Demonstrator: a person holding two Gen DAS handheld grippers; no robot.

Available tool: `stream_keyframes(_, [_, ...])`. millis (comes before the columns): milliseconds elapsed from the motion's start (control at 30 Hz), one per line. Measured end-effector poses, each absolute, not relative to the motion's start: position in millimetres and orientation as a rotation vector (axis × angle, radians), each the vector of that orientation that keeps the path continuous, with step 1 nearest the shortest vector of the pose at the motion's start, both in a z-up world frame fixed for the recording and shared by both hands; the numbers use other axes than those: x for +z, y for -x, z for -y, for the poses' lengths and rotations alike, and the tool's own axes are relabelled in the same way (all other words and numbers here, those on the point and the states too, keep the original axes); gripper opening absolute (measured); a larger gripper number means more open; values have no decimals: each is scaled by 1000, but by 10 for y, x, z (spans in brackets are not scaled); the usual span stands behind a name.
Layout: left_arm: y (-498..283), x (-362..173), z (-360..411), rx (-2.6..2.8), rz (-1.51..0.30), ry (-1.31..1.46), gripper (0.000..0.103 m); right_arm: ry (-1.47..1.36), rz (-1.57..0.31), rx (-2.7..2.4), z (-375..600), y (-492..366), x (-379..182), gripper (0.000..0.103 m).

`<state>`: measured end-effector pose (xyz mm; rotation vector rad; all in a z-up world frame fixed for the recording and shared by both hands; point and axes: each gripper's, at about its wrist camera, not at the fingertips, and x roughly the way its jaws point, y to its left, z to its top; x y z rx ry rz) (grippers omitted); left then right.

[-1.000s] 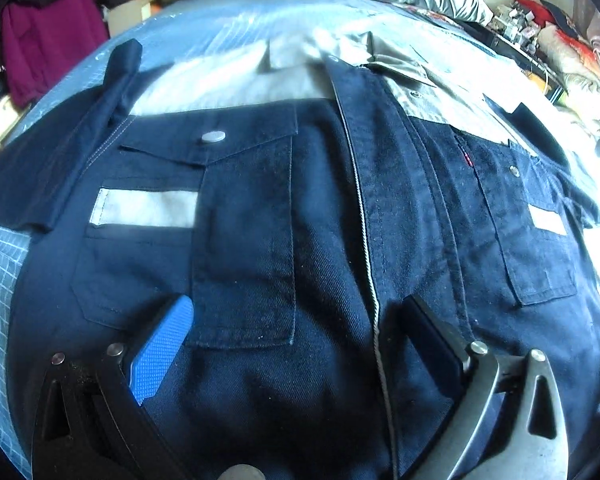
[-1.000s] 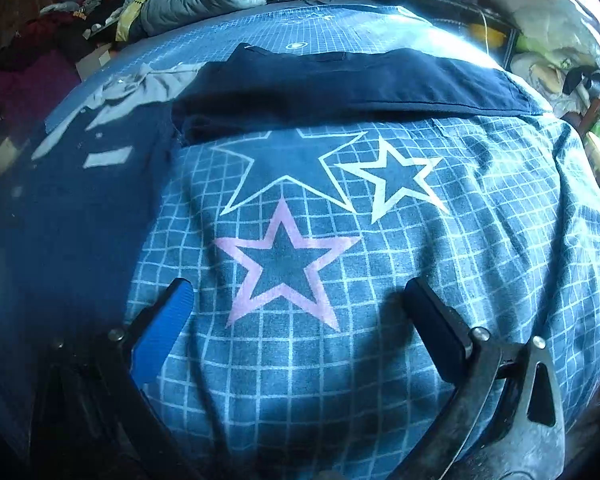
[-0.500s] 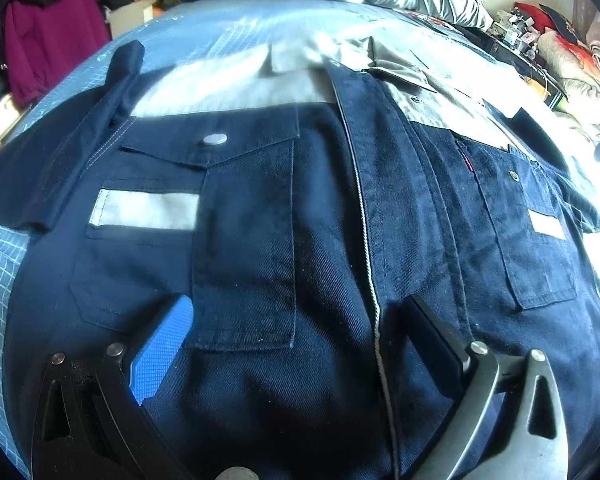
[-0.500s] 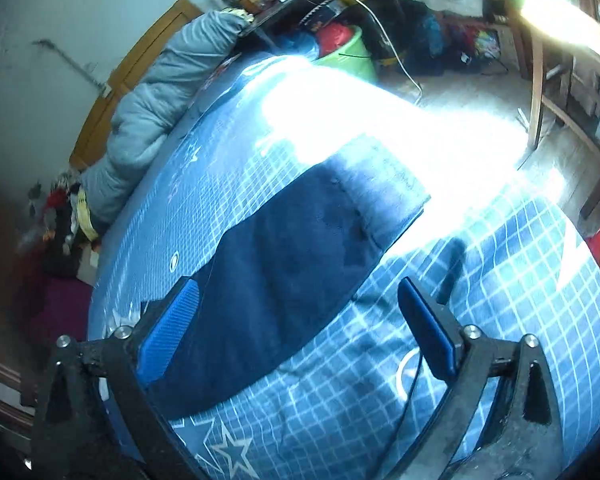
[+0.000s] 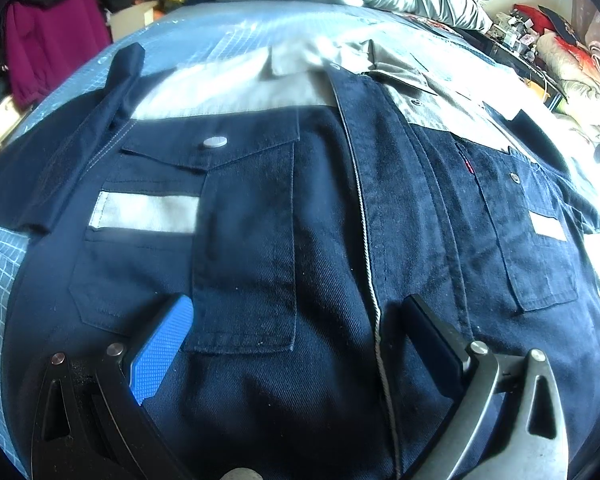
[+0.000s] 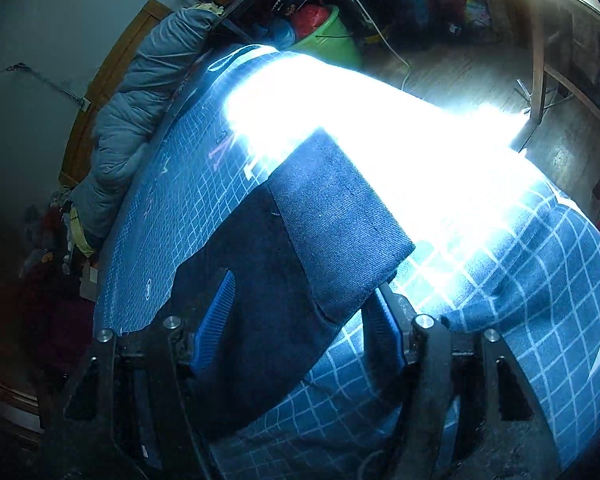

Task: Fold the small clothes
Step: 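Grasp the jacket's side edge with the right tool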

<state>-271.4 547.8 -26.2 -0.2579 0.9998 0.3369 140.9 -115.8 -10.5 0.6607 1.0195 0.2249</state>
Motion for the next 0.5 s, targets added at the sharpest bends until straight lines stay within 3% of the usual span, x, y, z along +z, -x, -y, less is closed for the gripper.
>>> stream_keyframes(67, [2715, -260, -5473, 337, -1000, 258, 103, -658, -990, 256, 1092, -1347, 7, 16])
stream_keyframes(267, [2722, -188, -5515, 351, -1002, 262, 103, -570, -808, 519, 115, -961, 1091, 12])
stream_keyframes(500, [3174, 442, -5887, 441, -816, 321, 103, -469, -725, 969, -2391, -335, 2027, 11])
